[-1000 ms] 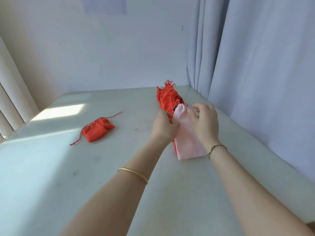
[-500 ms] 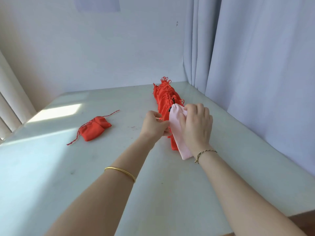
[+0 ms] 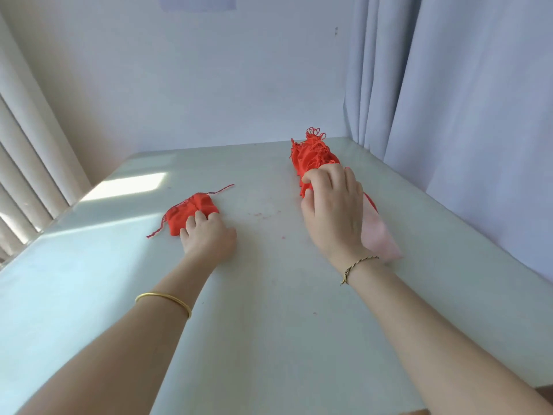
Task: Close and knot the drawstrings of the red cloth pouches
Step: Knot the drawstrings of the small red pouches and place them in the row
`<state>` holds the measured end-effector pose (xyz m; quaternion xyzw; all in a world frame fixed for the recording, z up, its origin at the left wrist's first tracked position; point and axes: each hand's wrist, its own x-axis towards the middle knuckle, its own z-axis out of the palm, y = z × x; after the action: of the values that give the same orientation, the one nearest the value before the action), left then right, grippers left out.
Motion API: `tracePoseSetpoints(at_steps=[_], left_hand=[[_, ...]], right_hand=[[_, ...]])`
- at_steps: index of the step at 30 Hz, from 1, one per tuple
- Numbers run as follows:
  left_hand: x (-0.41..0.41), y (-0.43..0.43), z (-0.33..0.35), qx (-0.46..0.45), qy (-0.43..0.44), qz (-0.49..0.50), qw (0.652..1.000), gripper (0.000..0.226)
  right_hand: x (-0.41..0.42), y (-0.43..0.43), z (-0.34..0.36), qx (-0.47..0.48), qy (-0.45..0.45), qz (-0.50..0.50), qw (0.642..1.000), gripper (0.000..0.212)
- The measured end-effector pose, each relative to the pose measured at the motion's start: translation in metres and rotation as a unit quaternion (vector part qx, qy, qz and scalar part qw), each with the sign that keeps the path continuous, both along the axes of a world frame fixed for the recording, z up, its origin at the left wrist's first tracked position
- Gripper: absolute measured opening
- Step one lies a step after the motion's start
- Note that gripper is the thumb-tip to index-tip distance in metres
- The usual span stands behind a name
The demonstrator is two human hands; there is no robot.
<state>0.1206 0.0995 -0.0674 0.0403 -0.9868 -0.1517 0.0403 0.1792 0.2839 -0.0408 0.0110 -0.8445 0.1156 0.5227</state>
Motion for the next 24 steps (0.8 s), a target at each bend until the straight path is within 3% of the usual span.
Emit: tracePoseSetpoints(at_steps=[3, 6, 9, 12, 15, 19, 24], left_hand=[[0.006, -0.011, 0.003, -0.036, 0.001, -0.029, 0.999, 0.038], [0.019, -0.016, 0.016, -0.014, 0.051, -0.069, 0.996, 0.022], [0.021, -0.024, 0.025, 0.089, 0.088, -0.074, 0.989, 0.025], [0.016, -0.037, 0.024, 0.065, 0.082, -0.021, 0.994, 0.032], [0.009, -0.047, 0.017, 0.010, -0.006, 0.013, 1.000, 0.038], [0.002, -0.057, 0.014, 0.023, -0.016, 0.015, 1.000, 0.039], [0.010, -0.067, 0.015, 0.068, -0.018, 0.007, 0.997, 0.042]], right_hand=[[-0.005, -0.030, 0.002, -0.009, -0.026, 0.068, 0.997, 0.021], [-0.015, -0.055, -0.002, -0.050, -0.124, 0.129, 0.983, 0.023], [-0.029, -0.071, -0.011, -0.140, -0.275, 0.179, 0.934, 0.024], [-0.037, -0.080, -0.022, -0.175, -0.341, 0.198, 0.902, 0.023], [-0.041, -0.086, -0.031, -0.118, -0.377, 0.219, 0.892, 0.021], [-0.049, -0.089, -0.035, 0.022, -0.403, 0.146, 0.903, 0.031], [-0.055, -0.085, -0.035, 0.013, -0.363, 0.068, 0.929, 0.021]])
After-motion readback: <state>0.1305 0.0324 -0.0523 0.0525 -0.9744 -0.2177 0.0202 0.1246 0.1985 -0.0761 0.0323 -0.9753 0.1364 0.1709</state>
